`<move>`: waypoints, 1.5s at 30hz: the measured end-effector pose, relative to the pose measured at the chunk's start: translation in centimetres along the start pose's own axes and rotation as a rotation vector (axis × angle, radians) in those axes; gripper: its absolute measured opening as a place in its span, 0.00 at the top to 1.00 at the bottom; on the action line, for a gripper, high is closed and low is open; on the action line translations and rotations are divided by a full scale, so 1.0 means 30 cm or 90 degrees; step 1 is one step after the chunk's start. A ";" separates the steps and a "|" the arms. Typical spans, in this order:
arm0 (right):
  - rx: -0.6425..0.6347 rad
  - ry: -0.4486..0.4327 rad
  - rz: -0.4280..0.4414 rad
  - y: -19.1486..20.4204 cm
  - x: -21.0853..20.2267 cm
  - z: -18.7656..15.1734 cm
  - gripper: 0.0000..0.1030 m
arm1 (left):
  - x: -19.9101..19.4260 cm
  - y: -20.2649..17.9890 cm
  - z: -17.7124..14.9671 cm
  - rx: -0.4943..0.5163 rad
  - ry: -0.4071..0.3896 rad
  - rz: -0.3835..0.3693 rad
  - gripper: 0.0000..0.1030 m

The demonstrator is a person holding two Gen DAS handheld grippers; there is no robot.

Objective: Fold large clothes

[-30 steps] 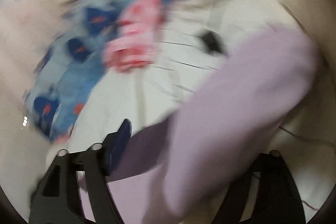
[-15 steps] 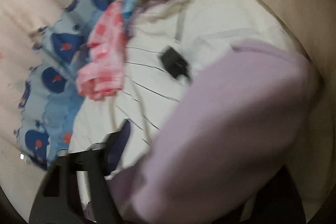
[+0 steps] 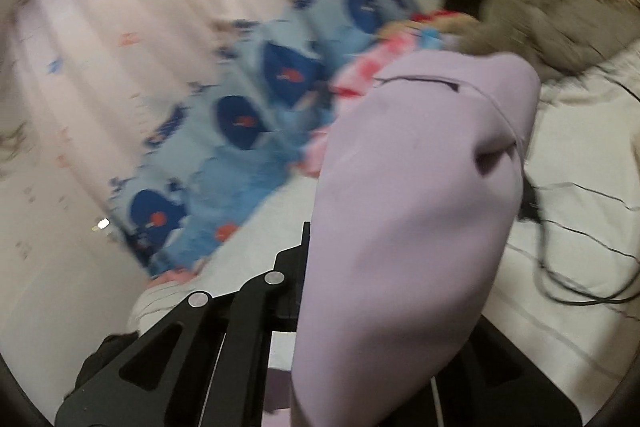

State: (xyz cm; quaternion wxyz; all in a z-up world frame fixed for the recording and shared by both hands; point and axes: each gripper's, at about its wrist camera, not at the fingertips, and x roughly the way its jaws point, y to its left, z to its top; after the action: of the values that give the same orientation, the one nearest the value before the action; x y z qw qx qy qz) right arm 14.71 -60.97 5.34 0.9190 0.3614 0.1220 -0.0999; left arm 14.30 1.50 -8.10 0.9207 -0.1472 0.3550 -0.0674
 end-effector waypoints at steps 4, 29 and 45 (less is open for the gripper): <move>-0.081 0.017 0.049 0.275 0.014 -0.051 0.91 | -0.052 -0.007 0.021 0.024 -0.035 0.019 0.07; -0.330 0.282 0.209 1.178 0.261 -1.009 0.91 | -0.235 0.164 0.112 -0.035 -0.119 0.073 0.07; -0.407 0.451 0.148 1.068 0.421 -1.587 0.71 | -0.310 0.495 0.175 -0.217 -0.140 0.124 0.07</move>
State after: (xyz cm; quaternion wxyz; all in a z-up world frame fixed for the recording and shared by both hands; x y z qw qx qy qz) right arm 28.18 -6.34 -11.65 0.8909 0.0842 0.4107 0.1746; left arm 11.25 18.88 -3.24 0.9177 -0.2724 0.2715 0.0994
